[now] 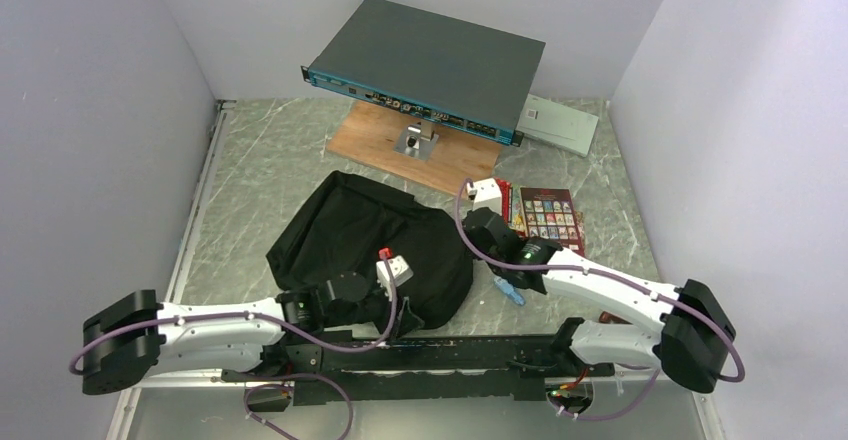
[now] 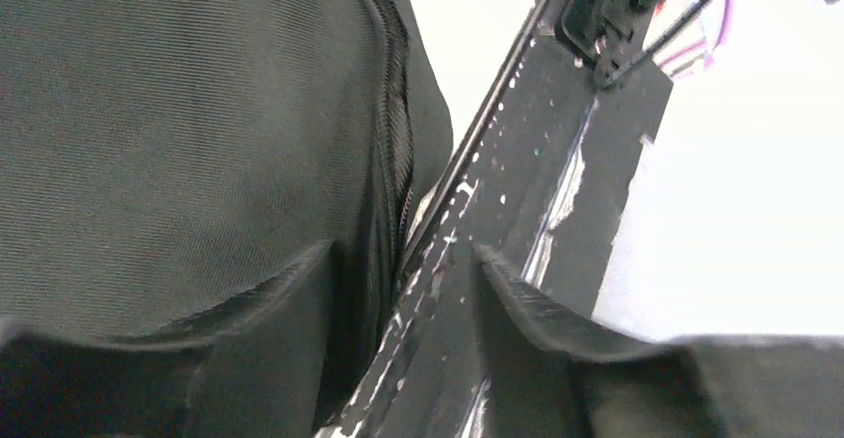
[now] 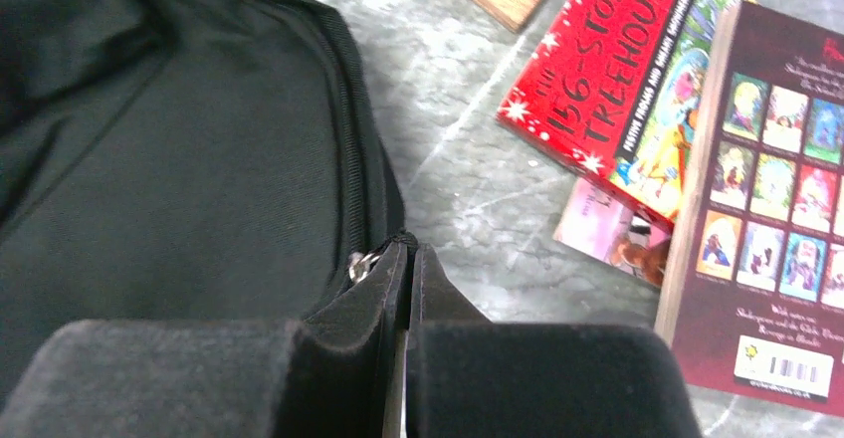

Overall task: Pack the student bag
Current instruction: Unzip the student bag at the center of the board.

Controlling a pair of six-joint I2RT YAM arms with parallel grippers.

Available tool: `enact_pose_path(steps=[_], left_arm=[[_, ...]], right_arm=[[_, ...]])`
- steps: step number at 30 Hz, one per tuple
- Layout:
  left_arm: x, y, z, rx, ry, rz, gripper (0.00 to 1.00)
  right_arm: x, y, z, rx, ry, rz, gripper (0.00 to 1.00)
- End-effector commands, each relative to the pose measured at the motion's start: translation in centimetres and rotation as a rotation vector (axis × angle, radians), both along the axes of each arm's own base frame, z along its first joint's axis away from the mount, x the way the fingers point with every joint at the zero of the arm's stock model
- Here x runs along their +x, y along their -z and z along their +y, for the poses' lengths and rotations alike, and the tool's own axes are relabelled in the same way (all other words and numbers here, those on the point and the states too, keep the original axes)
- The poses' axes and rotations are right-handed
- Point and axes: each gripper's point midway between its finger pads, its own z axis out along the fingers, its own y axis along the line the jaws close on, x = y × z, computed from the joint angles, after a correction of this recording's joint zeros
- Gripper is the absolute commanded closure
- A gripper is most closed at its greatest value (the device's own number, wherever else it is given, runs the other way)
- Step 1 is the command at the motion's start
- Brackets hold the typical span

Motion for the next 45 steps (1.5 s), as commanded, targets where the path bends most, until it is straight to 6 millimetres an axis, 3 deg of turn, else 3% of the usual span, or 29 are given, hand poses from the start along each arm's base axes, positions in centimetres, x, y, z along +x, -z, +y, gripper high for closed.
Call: enact_pose_path(steps=[1,4,7,10,15,19,21,23,24,29,35,42,45], left_arm=[[-1.1,-1.9,0.3,-0.021,0.036,0.012,0.22],[1.1,-5.7,-1.3,-0.099,-0.027,-0.073,0.01],[3.8,-7.1,-3.1,-0.101,-0.12,-0.114,0.0],[5.9,-5.8,-4.6,-0.039,-0.161,-0.072,0.02],[6.8,-2.6,-6.1,0.07,-0.146,-0.019,0.19],[7.1,-0.9,-5.6,0.124,-0.167,-0.017,0.52],[7.0,-0.1,-5.0,0.135,-0.176,-0.015,0.69],[6.6,0.7,-4.4,0.149,-0.171,-0.011,0.95],[6.3,1.2,-4.0,0.16,-0.168,-0.011,1.0],[3.5,2.4,-2.3,0.179,-0.123,-0.055,1.0],[0.9,2.1,-0.1,0.119,-0.113,-0.066,1.0],[-0.1,2.0,0.8,0.113,-0.081,-0.092,1.0],[-0.6,1.6,0.7,0.085,-0.063,-0.093,1.0]], right_arm=[[0.5,-3.9,2.5,0.156,-0.111,-0.087,1.0],[-0.8,-4.2,3.3,0.228,-0.168,-0.063,1.0],[-1.4,-4.2,4.1,0.27,-0.198,-0.037,1.0],[-1.7,-4.4,4.4,0.286,-0.205,-0.021,1.0],[-1.7,-5.3,4.4,0.303,-0.204,-0.032,1.0],[-1.0,-5.9,3.7,0.28,-0.149,-0.054,1.0],[-0.3,-5.7,2.9,0.235,-0.1,-0.064,1.0],[0.6,-5.8,2.1,0.193,-0.046,-0.083,1.0],[1.2,-5.9,1.8,0.164,-0.019,-0.097,1.0],[4.8,-6.6,1.2,-0.012,0.064,-0.172,1.0],[8.1,-7.1,2.1,-0.123,0.076,-0.24,1.0],[11.2,-7.0,6.4,-0.158,-0.071,-0.29,1.0],[12.5,-6.0,7.0,-0.204,-0.086,-0.287,1.0]])
